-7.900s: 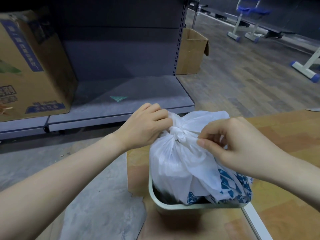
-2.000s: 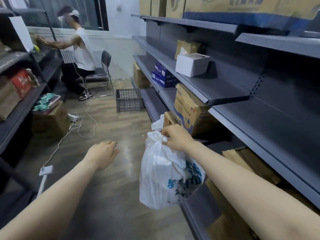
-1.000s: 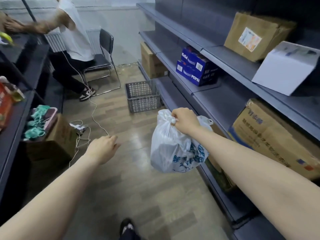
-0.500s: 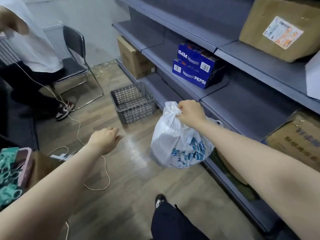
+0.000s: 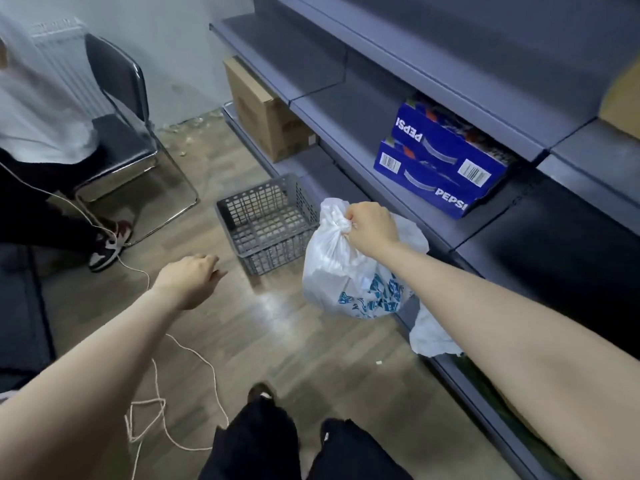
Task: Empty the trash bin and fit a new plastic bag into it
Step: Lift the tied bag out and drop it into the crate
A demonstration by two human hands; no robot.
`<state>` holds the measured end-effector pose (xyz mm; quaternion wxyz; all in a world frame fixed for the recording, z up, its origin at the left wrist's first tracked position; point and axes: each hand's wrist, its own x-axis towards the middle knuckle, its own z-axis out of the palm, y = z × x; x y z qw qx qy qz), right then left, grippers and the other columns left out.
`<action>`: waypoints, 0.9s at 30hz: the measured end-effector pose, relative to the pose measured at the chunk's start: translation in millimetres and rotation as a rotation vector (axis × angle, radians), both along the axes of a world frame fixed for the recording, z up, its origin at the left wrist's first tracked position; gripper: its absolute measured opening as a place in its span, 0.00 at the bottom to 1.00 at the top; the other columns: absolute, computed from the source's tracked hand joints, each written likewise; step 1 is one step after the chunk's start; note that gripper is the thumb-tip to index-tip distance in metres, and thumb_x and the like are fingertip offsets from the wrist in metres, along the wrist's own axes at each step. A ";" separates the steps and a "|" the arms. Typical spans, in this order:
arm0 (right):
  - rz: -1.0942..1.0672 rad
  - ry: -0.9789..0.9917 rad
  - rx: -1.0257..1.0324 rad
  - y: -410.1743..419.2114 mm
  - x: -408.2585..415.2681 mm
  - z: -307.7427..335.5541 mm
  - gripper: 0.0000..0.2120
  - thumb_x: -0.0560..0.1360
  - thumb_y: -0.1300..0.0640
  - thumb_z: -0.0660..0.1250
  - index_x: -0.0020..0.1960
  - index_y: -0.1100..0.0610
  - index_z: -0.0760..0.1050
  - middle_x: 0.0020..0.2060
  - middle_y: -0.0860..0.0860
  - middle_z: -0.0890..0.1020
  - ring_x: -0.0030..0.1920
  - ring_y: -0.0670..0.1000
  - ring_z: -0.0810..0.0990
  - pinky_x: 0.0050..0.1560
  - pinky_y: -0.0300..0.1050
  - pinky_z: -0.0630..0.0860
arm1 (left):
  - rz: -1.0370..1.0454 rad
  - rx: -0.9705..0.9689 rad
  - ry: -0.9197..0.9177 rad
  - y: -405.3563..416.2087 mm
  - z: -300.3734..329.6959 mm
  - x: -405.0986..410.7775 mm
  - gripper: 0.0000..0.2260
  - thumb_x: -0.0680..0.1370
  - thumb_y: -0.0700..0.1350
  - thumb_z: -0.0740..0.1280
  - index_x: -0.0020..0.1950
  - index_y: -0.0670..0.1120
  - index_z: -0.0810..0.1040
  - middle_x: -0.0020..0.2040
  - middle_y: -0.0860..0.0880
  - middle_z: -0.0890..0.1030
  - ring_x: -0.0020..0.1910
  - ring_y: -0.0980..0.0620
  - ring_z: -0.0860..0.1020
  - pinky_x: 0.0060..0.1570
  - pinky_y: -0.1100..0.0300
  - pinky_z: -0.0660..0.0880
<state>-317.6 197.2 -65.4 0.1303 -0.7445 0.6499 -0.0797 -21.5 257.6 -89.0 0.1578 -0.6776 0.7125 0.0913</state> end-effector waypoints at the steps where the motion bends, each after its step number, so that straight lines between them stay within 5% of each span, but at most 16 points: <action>1: -0.010 0.002 -0.001 -20.4 9.4 -3.5 0.07 0.71 0.62 0.66 0.36 0.61 0.71 0.39 0.59 0.80 0.43 0.63 0.78 0.35 0.46 0.65 | -0.012 0.019 -0.005 -20.7 -4.7 10.9 0.18 0.82 0.55 0.53 0.63 0.45 0.71 0.64 0.45 0.76 0.63 0.44 0.75 0.57 0.51 0.73; 9: -0.171 -0.034 -0.040 -166.3 85.9 -23.6 0.06 0.72 0.60 0.67 0.41 0.64 0.76 0.41 0.57 0.80 0.43 0.61 0.78 0.36 0.46 0.67 | -0.145 0.032 -0.013 -194.2 -16.8 98.3 0.19 0.82 0.54 0.53 0.66 0.45 0.70 0.66 0.45 0.74 0.65 0.44 0.73 0.60 0.51 0.73; 13: -0.205 -0.056 -0.003 -226.6 122.5 -34.4 0.13 0.71 0.61 0.66 0.32 0.58 0.66 0.35 0.54 0.74 0.37 0.58 0.73 0.34 0.45 0.63 | -0.202 0.081 -0.061 -262.7 -20.4 131.7 0.20 0.82 0.55 0.51 0.67 0.46 0.70 0.66 0.47 0.74 0.65 0.46 0.73 0.60 0.52 0.73; 16: -0.212 -0.054 0.035 -274.1 147.1 -49.3 0.06 0.71 0.64 0.64 0.36 0.60 0.70 0.37 0.54 0.75 0.40 0.59 0.75 0.35 0.48 0.68 | -0.230 0.113 -0.090 -313.0 -32.6 151.2 0.20 0.82 0.55 0.51 0.67 0.47 0.69 0.66 0.48 0.74 0.65 0.47 0.73 0.59 0.55 0.72; 20: -0.205 -0.070 0.052 -336.7 172.3 -87.5 0.04 0.72 0.66 0.62 0.43 0.61 0.75 0.43 0.57 0.79 0.45 0.59 0.78 0.39 0.48 0.69 | -0.237 0.146 -0.090 -385.8 -59.9 170.0 0.19 0.82 0.55 0.50 0.67 0.47 0.69 0.67 0.48 0.74 0.65 0.47 0.73 0.59 0.56 0.72; 24: -0.224 -0.091 0.118 -390.3 194.6 -136.0 0.12 0.72 0.69 0.58 0.35 0.55 0.65 0.41 0.56 0.77 0.42 0.59 0.76 0.35 0.47 0.62 | -0.198 0.201 -0.047 -448.5 -94.4 180.9 0.20 0.82 0.55 0.51 0.69 0.48 0.67 0.68 0.49 0.72 0.66 0.47 0.72 0.61 0.54 0.72; 27: -0.226 -0.101 0.152 -423.2 208.7 -176.7 0.11 0.70 0.72 0.58 0.39 0.58 0.70 0.45 0.57 0.79 0.46 0.60 0.77 0.36 0.46 0.62 | -0.214 0.236 -0.057 -491.6 -125.9 188.1 0.20 0.82 0.56 0.51 0.70 0.49 0.66 0.68 0.50 0.72 0.66 0.48 0.73 0.61 0.54 0.73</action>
